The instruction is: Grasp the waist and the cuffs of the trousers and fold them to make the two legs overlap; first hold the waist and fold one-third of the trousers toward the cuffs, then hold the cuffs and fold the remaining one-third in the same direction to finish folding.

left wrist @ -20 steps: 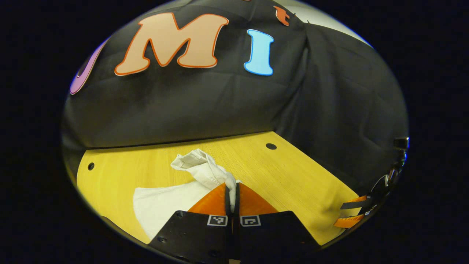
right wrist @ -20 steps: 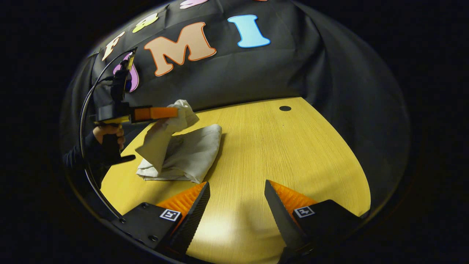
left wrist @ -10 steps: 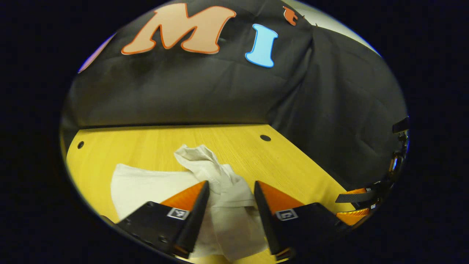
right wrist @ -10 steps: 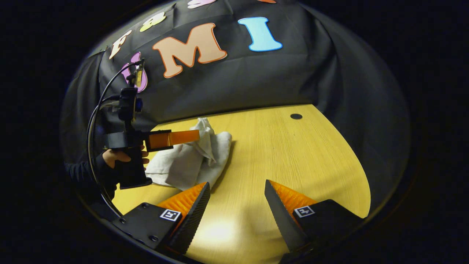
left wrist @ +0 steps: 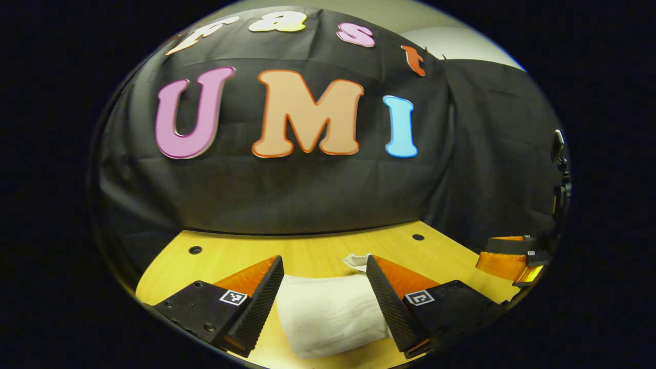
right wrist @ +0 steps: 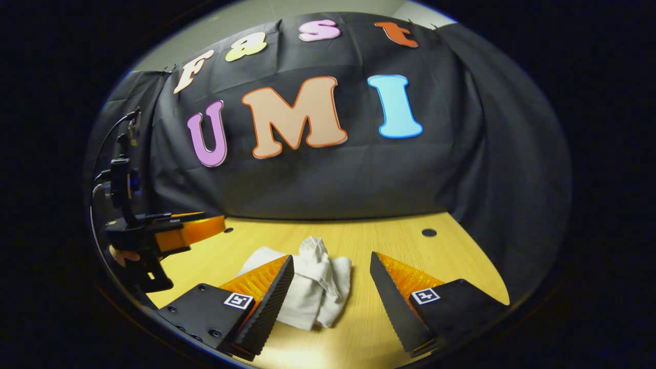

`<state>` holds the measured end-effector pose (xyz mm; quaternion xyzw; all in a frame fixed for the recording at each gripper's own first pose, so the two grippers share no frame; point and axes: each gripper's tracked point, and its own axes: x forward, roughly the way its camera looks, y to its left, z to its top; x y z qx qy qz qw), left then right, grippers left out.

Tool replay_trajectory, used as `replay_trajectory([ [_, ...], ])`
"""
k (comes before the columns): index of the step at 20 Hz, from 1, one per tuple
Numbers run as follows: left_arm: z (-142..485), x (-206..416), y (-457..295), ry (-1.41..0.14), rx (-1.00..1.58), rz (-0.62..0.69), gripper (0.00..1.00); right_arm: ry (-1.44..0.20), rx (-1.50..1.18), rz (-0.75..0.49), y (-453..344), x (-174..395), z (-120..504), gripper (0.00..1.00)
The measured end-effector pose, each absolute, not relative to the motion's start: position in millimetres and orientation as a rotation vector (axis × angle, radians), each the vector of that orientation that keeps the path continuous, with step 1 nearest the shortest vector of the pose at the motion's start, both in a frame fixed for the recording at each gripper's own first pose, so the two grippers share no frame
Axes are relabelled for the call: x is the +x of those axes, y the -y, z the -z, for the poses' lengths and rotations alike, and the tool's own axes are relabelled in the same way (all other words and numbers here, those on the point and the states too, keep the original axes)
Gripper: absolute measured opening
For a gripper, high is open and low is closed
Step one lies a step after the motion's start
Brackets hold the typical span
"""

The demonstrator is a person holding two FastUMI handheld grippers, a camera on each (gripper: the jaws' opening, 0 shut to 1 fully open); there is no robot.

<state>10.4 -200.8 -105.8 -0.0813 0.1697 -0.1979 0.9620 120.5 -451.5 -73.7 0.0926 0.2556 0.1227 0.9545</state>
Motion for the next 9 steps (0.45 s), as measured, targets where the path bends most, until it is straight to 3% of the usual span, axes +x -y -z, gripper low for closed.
replay_trajectory([
  [7,53.2,-3.7,87.7,-0.177,-0.079,0.194,0.97,-0.371,0.198,-0.215,426.1,148.0,4.6,0.96],
  [9,42.5,-3.9,67.4,-0.138,-0.032,0.157,0.95,-0.344,0.181,-0.201,428.7,148.2,-6.6,0.91],
])
